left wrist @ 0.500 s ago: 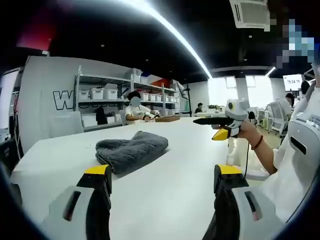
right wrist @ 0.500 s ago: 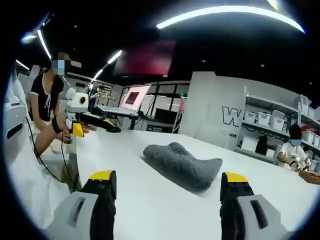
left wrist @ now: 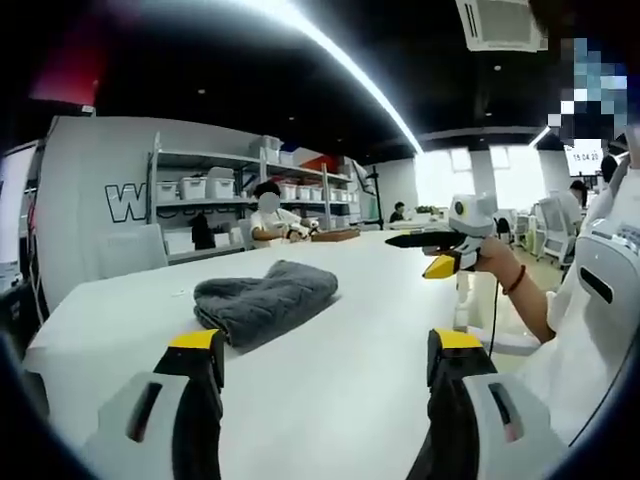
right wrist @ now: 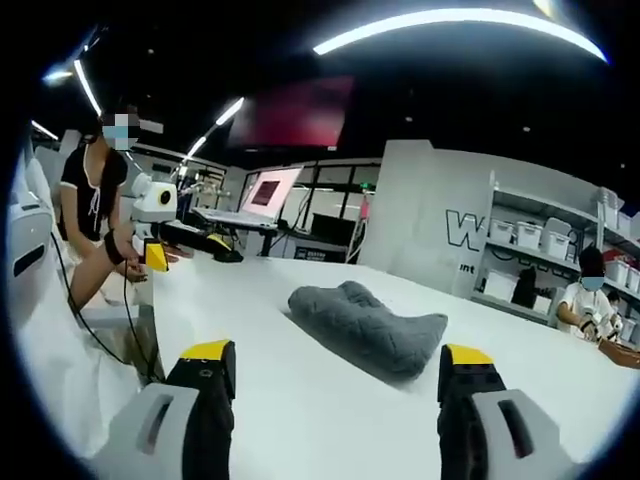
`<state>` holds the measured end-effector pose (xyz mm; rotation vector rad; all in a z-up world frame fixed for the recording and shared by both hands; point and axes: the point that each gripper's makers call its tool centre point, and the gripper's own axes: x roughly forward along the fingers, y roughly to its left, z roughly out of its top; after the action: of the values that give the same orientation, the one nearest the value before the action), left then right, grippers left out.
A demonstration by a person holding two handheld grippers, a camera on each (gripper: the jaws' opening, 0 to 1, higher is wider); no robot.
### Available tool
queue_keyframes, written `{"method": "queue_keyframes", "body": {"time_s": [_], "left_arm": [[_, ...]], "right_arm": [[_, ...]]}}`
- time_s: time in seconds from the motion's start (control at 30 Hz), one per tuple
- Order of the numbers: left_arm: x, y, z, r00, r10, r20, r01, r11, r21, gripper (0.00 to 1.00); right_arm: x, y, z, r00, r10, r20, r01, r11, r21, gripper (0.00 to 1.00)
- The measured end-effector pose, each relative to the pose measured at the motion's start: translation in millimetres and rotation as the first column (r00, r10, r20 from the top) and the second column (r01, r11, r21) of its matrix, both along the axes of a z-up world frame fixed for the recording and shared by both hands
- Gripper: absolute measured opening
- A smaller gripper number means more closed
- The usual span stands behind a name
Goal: Open the folded towel by lifting each exposed corner and separating the folded layers until the towel lies flat within the target outline without major curled edges
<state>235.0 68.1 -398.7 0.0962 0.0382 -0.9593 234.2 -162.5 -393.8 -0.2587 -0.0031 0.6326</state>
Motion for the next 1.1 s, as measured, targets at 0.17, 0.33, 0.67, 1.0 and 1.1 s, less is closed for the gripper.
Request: {"method": "queue_keyframes", "body": {"time_s": [0.17, 0.33, 0.67, 1.0, 1.1], "left_arm": [[-0.4, -0.5, -0.6, 1.0, -0.002, 0.001, 0.002, 1.0, 0.004, 0.81], [0.9, 0.1, -1.9, 1.0, 0.001, -0.005, -0.001, 1.0, 0.004, 0.81], [2.9, 1.2, -1.4, 1.0, 0.008, -0.011, -0.008, 1.0, -0.006, 0.81], [2.0, -0.8, -5.0, 1.0, 0.003, -0.019, -0.003, 1.0, 0.006, 0.81], [3.0, 0.7, -4.1, 1.0, 0.011, -0.017, -0.011, 1.0, 0.002, 0.81]], "right_arm": [[0.2, -0.8, 0.1, 1.0, -0.003, 0.0, 0.003, 1.0, 0.0, 0.82], [0.9, -1.2, -0.9, 1.0, -0.005, -0.006, 0.005, 1.0, 0.004, 0.81], [1.3, -1.7, -0.4, 1.0, -0.006, -0.007, 0.006, 1.0, 0.011, 0.8], [2.8, -1.9, -2.5, 1.0, -0.011, -0.014, 0.011, 1.0, 0.007, 0.79], [2.5, -1.3, -1.1, 1.0, -0.006, -0.013, 0.006, 1.0, 0.019, 0.79]]}}
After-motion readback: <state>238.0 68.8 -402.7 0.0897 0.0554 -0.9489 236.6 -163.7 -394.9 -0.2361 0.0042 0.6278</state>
